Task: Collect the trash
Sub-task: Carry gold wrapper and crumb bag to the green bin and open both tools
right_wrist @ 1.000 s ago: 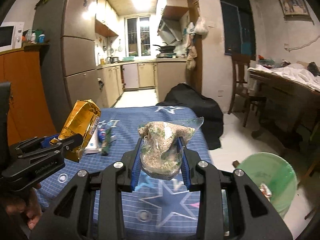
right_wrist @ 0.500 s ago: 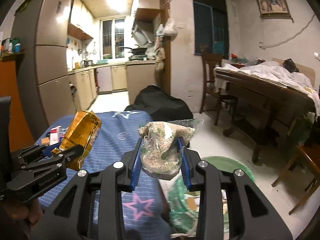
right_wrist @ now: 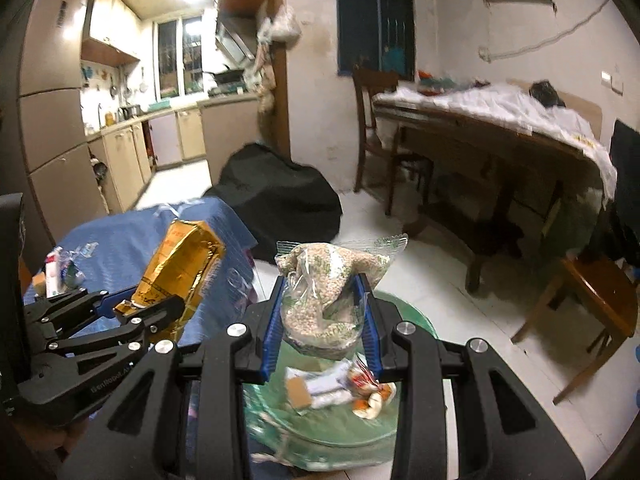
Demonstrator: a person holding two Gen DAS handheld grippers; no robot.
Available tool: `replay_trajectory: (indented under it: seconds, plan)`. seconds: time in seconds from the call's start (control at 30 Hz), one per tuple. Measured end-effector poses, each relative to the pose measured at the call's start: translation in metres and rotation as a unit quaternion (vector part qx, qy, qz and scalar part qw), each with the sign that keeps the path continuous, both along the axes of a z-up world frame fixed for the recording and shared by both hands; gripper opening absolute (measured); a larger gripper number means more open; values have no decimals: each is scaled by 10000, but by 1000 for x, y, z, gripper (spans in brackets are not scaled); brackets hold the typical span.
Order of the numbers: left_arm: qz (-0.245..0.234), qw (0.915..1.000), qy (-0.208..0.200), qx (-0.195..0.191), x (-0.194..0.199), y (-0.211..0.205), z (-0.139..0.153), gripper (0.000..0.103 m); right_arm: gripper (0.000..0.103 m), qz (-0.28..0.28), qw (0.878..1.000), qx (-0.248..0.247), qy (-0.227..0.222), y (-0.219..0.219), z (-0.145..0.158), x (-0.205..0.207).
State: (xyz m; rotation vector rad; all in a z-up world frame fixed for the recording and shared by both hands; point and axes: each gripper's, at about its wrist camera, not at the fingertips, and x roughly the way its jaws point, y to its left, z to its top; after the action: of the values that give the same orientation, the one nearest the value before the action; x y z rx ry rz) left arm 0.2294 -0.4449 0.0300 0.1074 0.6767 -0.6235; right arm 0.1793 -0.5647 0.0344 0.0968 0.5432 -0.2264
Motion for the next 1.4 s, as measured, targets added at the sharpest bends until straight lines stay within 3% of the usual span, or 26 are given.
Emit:
replay_trajectory:
  seconds: [0.37,0.63,1.23,1.33,1.4]
  plan:
    - [-610,9920,1026,412,51,-80,-57,38,32,55,9920,551,1138,-52,-44,34]
    - [-691,9850,1460,612,76,-102,-94,38,32,61,9852,794,1517,-71,-76,47]
    - [-617,9836,1514,756,86,-107,-121,40,36,7,9833,860,1605,-86,-92,52]
    - [-593,9836,1514,778,86,-107,-121,53,43,-45,9830,937,1577,-91,-96,50]
    - [-556,9840,1495,788,86,-107,-121,55,44,-87,9836,956,1530,-93,-96,48]
